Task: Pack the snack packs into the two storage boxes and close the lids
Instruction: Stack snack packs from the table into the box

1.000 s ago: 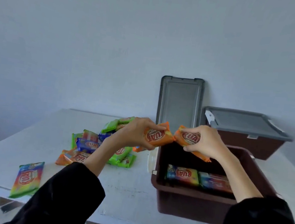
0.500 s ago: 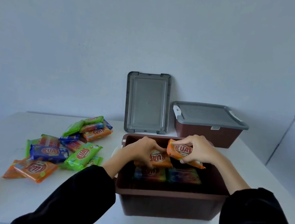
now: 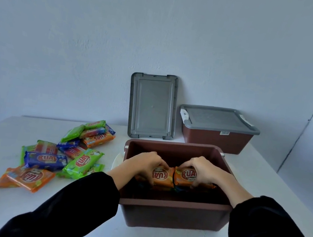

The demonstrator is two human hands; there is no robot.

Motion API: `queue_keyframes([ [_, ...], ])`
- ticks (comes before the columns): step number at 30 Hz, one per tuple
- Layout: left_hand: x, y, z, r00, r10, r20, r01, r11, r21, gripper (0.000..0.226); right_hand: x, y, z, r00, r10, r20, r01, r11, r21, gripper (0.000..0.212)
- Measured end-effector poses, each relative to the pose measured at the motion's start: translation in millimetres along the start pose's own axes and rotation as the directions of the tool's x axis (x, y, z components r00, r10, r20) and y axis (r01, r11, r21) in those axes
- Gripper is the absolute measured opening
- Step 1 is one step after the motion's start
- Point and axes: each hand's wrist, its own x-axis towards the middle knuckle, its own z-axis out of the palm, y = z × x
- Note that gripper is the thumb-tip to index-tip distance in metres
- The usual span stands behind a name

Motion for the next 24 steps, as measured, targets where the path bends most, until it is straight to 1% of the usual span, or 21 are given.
queue_keyframes([
  [4, 2, 2, 3, 1.000, 0.003, -0.020, -0.002, 0.999, 0.036, 0.067, 3, 1, 4, 1.000, -0.003, -0.024, 0.003, 1.000, -0.005, 0.074],
  [10, 6, 4, 6, 1.000, -0.003, -0.002, 0.003, 0.999, 0.035, 0.060, 5, 1, 8, 1.000, -0.007, -0.016, 0.005, 0.996, -0.086, 0.069],
  [16, 5, 3, 6, 1.000, 0.000, 0.003, 0.000, 1.000, 0.007, 0.054, 3, 0, 7, 1.000, -0.003, -0.021, 0.002, 0.998, -0.068, 0.066],
  [18, -1, 2, 1, 0.997, 0.009, -0.073, -0.016, 0.995, -0.094, 0.047, 1, 0, 3, 0.999, 0.008, -0.037, -0.008, 1.000, 0.006, 0.063],
  [20, -10, 0, -9, 0.974, -0.024, -0.226, -0.039, 0.962, -0.270, 0.039, -3, -4, -5, 0.996, 0.033, -0.088, -0.024, 0.995, 0.102, 0.063],
  [22, -25, -5, -22, 0.921, -0.100, -0.377, -0.074, 0.904, -0.421, 0.032, -5, -16, -15, 0.986, 0.062, -0.157, -0.029, 0.979, 0.204, 0.062],
  [24, -44, -16, -32, 0.865, -0.193, -0.463, -0.077, 0.860, -0.504, 0.028, -5, -40, -26, 0.968, 0.071, -0.241, 0.002, 0.957, 0.289, 0.060],
])
